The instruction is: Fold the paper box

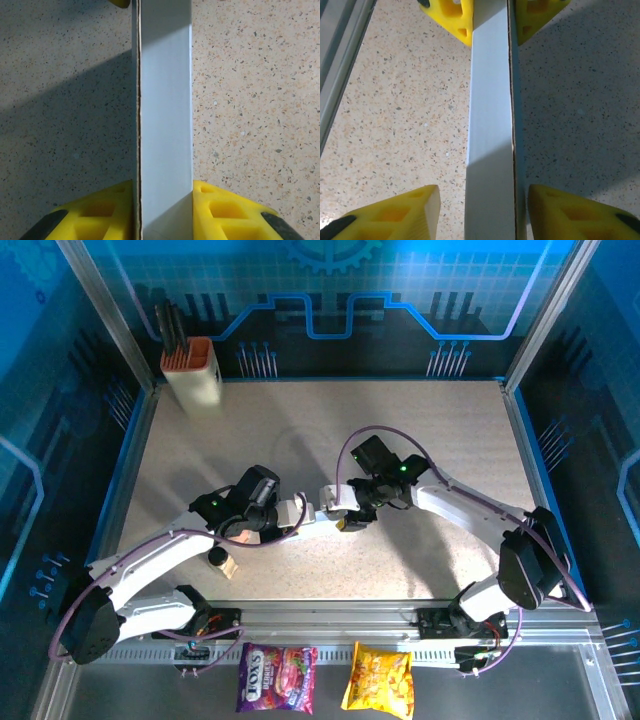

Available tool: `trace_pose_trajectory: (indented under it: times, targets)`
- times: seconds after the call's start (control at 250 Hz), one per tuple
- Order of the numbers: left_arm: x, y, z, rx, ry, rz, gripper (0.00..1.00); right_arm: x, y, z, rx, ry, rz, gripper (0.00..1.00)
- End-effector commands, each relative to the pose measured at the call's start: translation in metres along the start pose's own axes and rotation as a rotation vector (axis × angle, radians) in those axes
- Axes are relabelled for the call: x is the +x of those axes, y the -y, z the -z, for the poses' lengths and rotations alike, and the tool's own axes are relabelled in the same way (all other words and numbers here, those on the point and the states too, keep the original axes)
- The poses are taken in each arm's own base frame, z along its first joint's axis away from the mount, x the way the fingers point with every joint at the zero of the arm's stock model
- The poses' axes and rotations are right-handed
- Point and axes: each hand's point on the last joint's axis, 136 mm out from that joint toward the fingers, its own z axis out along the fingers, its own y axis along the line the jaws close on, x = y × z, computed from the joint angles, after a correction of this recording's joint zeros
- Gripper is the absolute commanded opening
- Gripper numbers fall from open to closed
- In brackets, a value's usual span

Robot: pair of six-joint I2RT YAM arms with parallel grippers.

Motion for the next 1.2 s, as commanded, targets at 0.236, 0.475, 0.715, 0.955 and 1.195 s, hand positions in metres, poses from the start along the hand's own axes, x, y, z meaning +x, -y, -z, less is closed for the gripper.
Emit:
trace_pose_trajectory:
  times: [0.236, 0.475, 0.715, 0.955, 1.195]
  targets:
    - [0.014, 0.019, -0.013, 0.076, -0.030, -0.001, 0.30, 0.012, 0.005, -0.002, 0.025, -0.022, 0.020, 0.36]
    - [0.002, 0.011, -0.004, 0.030, 0.020, 0.014, 0.40, 0.014, 0.006, -0.003, 0.027, -0.021, 0.008, 0.31]
    - [-0.012, -0.018, 0.024, -0.127, 0.045, 0.147, 0.55, 0.015, 0.007, -0.003, 0.028, -0.026, -0.007, 0.30]
    - [-0.011, -0.032, 0.065, -0.231, 0.041, 0.500, 0.60, 0.017, 0.010, 0.000, 0.032, -0.027, -0.034, 0.30]
    - [0.004, -0.040, 0.084, -0.314, 0.004, 0.957, 0.63, 0.020, 0.012, 0.001, 0.038, -0.037, -0.050, 0.28]
